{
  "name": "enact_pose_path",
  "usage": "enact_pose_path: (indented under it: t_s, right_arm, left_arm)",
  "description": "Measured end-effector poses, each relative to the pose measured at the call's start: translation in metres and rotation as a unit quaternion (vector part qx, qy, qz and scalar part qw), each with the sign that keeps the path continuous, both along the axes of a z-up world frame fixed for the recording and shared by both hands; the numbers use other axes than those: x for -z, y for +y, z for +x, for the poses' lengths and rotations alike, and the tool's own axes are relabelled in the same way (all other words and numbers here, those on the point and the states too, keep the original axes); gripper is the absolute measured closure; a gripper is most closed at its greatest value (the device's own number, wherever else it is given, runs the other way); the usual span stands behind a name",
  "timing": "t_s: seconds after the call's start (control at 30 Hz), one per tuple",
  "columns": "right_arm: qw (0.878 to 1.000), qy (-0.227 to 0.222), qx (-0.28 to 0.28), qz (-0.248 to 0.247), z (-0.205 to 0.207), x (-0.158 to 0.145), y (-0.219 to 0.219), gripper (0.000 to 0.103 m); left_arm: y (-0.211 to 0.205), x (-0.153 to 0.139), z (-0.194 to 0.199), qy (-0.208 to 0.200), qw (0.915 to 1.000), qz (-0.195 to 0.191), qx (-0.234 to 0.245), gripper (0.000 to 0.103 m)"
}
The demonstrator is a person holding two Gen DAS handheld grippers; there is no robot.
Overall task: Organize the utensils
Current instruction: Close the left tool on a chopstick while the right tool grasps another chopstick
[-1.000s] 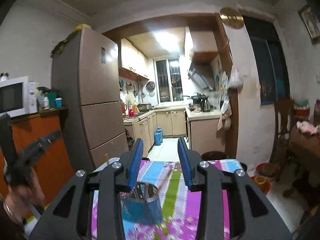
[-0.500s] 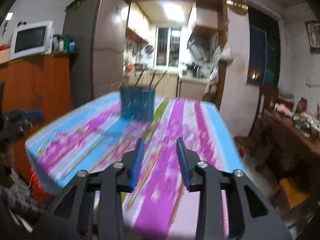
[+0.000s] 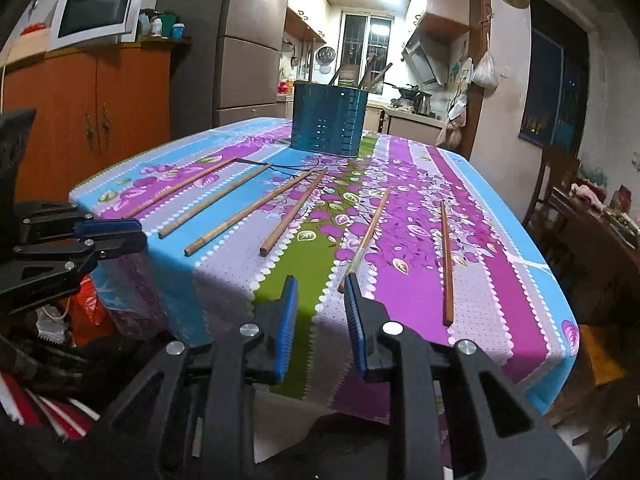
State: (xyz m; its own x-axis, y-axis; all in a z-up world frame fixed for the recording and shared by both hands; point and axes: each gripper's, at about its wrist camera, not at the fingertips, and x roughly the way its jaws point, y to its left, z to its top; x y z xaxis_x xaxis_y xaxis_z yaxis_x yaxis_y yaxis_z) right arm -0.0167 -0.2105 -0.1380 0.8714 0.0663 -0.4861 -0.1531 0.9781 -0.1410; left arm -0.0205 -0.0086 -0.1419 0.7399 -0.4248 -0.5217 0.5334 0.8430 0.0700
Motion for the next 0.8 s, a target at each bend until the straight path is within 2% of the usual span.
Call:
enact_pose_path:
  t_s: [0.2, 0.3, 0.47, 0.67, 0.73, 0.8]
  right_arm:
    - [1.000, -0.015, 0.005, -0.013, 0.006, 0.000, 0.001, 0.081]
    - [1.000, -0.016, 0.005, -0.010, 0.007, 0.001, 0.000, 0.081]
    - [1.000, -0.012, 0.011, -0.005, 0.009, 0.005, -0.004, 0.081]
    - [1.000, -0.011, 0.021, -0.005, 0.017, 0.009, -0.003, 0.081]
    - [0.999, -0.014, 0.031, -0.004, 0.023, 0.009, -0.004, 0.081]
    - [0.999, -0.017, 0.042, -0.004, 0.028, 0.009, -0.005, 0.081]
  left_arm:
    - [-0.028, 0.004, 0.009, -0.034, 0.9988, 0.032, -0.014, 0.087]
    - [-0.032, 0.008, 0.021, -0.022, 0.9984, 0.037, -0.035, 0.087]
    - [-0.038, 0.016, 0.031, -0.003, 0.9980, 0.048, -0.041, 0.087]
    - [-0.033, 0.020, 0.035, 0.002, 0.9984, 0.022, -0.052, 0.087]
    - [-0.032, 0.021, 0.035, 0.001, 0.9983, 0.019, -0.055, 0.094]
    - [-0.031, 0.021, 0.035, 0.000, 0.9983, 0.017, -0.057, 0.094]
